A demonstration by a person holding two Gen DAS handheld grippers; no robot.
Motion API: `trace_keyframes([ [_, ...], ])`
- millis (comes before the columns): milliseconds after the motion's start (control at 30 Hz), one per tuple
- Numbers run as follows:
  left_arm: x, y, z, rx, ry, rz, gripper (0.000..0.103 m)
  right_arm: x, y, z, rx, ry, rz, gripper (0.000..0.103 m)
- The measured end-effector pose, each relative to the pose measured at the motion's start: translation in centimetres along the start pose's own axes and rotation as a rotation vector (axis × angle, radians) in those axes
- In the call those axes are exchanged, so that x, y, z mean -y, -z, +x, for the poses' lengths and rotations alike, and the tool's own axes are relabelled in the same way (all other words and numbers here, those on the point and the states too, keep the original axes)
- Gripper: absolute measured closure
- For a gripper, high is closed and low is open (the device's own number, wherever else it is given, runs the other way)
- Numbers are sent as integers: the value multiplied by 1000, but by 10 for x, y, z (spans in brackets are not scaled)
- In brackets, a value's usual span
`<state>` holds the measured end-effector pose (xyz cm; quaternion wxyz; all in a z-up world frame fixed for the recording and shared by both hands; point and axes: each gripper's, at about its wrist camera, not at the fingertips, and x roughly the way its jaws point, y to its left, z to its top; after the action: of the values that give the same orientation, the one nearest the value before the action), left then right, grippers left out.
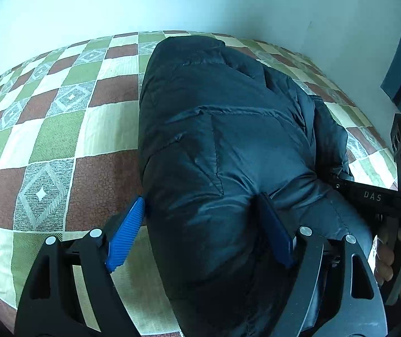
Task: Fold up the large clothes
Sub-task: 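Grasp the folded jacket edge with the right gripper and tuck it under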
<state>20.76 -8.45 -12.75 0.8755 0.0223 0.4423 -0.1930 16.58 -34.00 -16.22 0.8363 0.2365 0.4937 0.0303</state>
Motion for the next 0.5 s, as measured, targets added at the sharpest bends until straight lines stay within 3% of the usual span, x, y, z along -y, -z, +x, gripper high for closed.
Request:
trace_keyframes([
  [200,4,-1,-4,9,-30,15,21,-3,-6,-9,20,14,-3,91],
  [500,6,-1,-10,17,-43,9,22,-12,11,-72,133,66,-49,89],
])
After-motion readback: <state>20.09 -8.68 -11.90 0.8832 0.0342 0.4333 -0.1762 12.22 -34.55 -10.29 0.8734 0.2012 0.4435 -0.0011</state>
